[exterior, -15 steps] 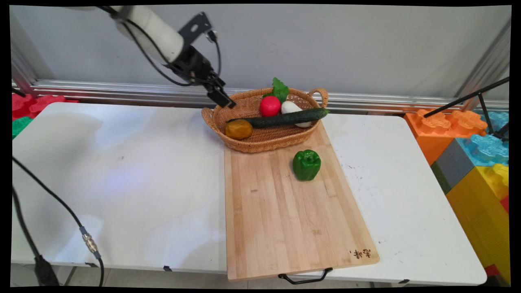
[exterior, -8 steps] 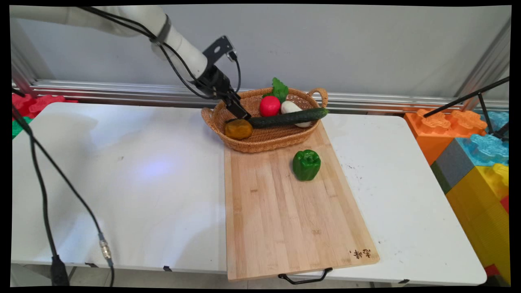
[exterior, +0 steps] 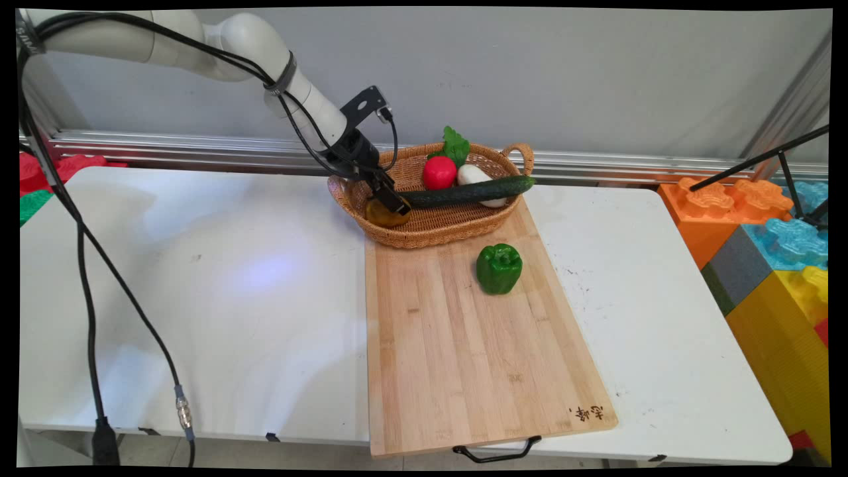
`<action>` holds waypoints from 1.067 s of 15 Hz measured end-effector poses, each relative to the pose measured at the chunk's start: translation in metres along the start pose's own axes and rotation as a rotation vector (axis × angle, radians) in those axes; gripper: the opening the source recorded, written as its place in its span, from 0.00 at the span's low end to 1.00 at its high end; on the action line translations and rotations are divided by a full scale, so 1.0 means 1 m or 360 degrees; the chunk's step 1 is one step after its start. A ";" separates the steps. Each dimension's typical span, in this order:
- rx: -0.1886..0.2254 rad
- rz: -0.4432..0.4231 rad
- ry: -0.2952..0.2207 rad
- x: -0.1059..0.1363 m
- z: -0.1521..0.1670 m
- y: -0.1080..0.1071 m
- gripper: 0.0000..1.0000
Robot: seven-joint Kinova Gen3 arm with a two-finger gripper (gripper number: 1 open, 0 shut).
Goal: Pick up the potato from the vegetable basket, then place the picked object on the cutting board
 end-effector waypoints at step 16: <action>-0.0017 -0.0024 0.0147 0.026 -0.038 0.013 0.00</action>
